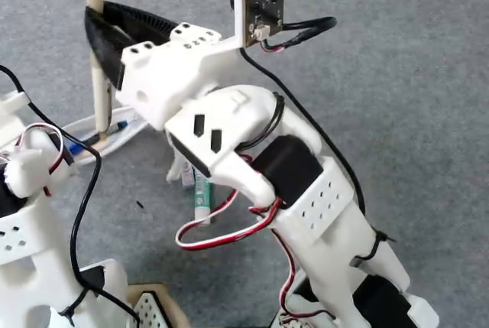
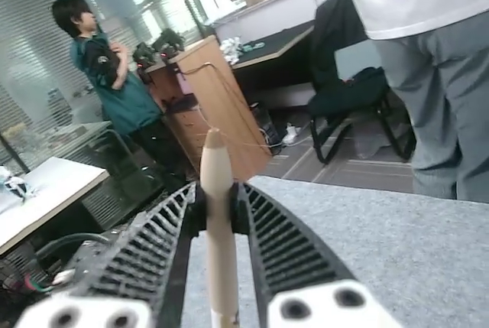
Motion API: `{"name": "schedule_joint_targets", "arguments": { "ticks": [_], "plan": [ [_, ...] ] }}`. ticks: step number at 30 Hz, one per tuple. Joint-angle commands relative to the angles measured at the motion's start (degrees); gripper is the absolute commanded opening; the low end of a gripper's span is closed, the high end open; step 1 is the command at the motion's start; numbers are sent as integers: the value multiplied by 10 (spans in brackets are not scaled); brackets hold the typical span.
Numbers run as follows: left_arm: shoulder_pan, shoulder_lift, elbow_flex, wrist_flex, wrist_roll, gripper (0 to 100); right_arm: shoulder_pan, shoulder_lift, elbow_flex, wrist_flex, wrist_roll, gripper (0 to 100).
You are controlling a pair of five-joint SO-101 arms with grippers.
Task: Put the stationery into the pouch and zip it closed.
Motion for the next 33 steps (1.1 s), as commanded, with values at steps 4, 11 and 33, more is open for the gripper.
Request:
{"name": "schedule_joint_targets", "arguments": {
  "ticks": [4,11,33],
  "plan": [
    [8,1,-20,4,-4,27,16,-18,21,-16,-4,12],
    [5,72,-7,2,-4,27,58,0,131,-120,-4,12],
    [5,89,-15,0,13,27,58,-27,244,-159,-7,12]
  ]
}}
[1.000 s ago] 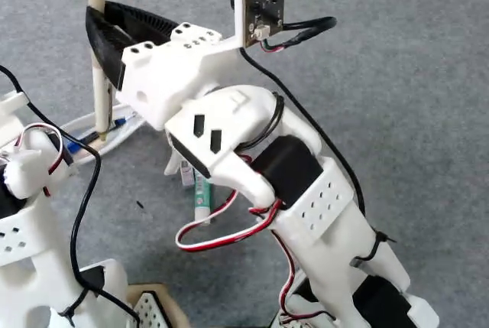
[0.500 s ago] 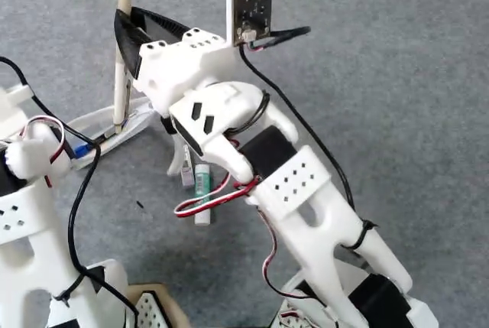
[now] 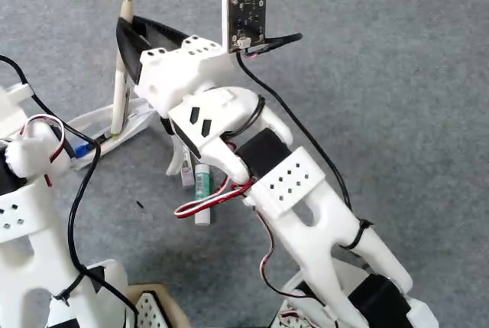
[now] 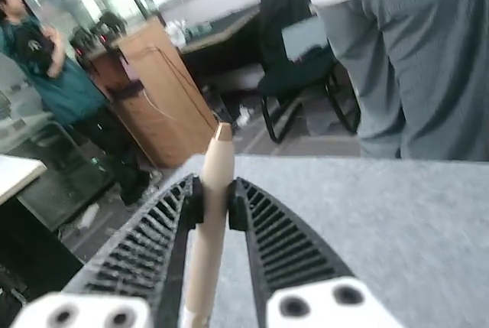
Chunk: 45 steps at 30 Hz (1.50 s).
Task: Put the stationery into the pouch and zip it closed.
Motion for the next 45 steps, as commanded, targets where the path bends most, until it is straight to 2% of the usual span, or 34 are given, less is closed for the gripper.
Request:
{"name": "schedule_joint_targets", "arguments": {
  "ticks": [1,11,13,16,19,31,40,45],
  "plan": [
    [0,7,-15,-1,13,27,-7,-39,-2,44,-3,12],
    [0,8,-15,-2,14,27,-35,-102,-5,229,0,16],
    [0,8,-15,-2,14,27,-42,-103,-5,243,12,22],
    [0,8,-15,-2,14,27,-62,-106,-5,258,54,107],
    [0,8,-15,-2,14,27,-73,-106,-5,267,61,172],
    [0,8,-15,-2,14,27,-69,-107,-6,266,63,166],
    [-4,6,-15,-2,15,27,63,-107,-1,280,52,164],
    [-79,7,-15,-9,15,27,112,-102,3,341,21,164]
  ]
}}
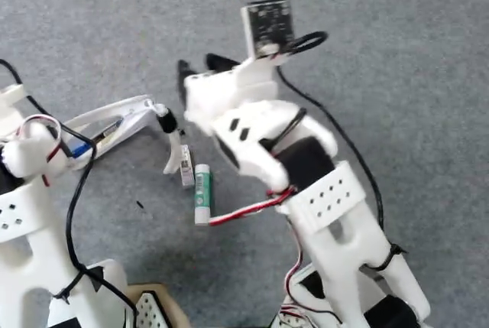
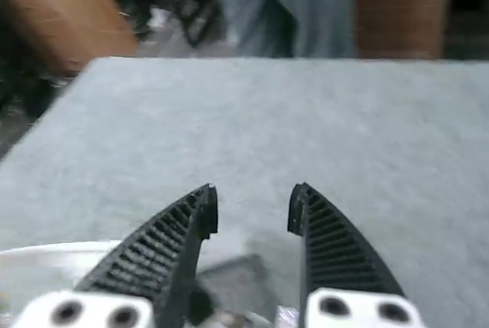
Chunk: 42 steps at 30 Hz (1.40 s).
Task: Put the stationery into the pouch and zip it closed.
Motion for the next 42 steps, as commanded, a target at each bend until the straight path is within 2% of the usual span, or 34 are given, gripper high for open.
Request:
{"name": "schedule_joint_targets", "arguments": {
  "ticks": [1,4,9,18,23,27,30,42],
  "plan": [
    [-59,5,-14,-9,7,27,29,-11,13,34,-16,164],
    [-92,5,-13,-9,7,27,31,-11,65,35,-16,164],
    [-102,3,-9,-6,7,27,28,-11,157,22,-18,164],
    [-102,2,-8,-6,7,27,21,1,294,-118,-16,163],
    [-98,2,-8,-6,7,27,-30,102,264,-116,-17,163],
    [-98,5,-8,-6,7,27,-67,195,193,-47,-22,163],
    [-98,5,-8,-6,7,27,-88,254,141,4,-65,163],
    [-101,5,-7,-5,7,27,-91,436,38,28,-99,163]
  ]
}}
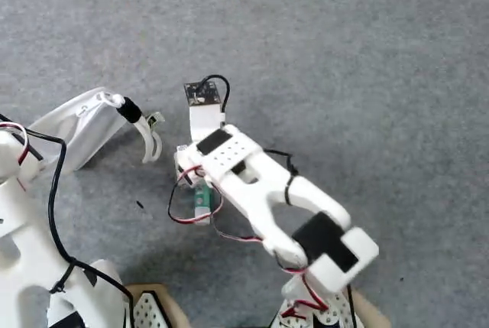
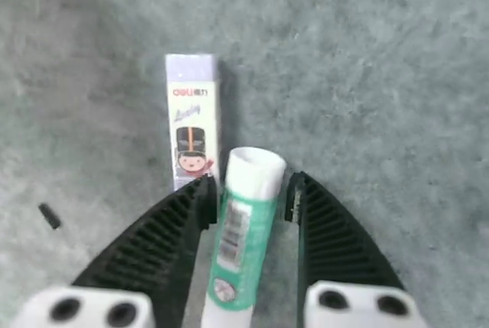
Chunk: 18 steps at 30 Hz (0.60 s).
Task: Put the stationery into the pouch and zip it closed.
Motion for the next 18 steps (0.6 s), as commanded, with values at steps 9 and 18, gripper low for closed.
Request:
{"name": "schedule_joint_targets", "arguments": {
  "ticks": [9,18],
  "plan": [
    [-7,1,-7,-5,7,28,-5,77,-73,5,-26,158],
    [-7,1,-7,-6,8,28,-4,81,-73,30,-22,61]
  ]
}}
